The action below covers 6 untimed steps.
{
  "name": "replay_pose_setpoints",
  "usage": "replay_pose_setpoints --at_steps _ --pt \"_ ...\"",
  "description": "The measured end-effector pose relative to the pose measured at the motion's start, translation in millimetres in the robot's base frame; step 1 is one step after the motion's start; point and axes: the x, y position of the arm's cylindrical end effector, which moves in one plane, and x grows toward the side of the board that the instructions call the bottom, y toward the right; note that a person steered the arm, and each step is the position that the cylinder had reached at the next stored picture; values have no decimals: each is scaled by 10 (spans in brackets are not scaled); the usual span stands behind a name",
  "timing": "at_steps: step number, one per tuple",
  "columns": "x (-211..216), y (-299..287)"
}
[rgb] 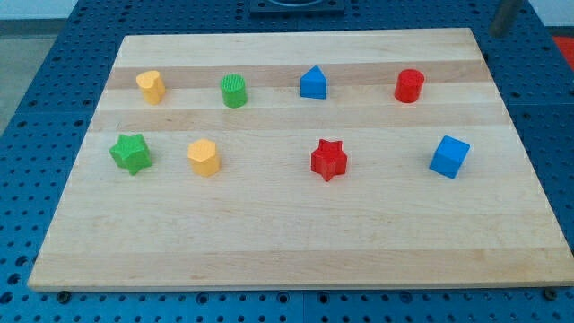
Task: Move the red circle towards red star
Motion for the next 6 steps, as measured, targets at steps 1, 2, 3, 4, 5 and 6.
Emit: replay_pose_setpoints --at_steps 1,2,3,4,5,6 --pt "0 0" --pt "0 -210" --pt "29 -676" --pt "332 -1123" --pt "646 -1394" --pt "1009 -1543"
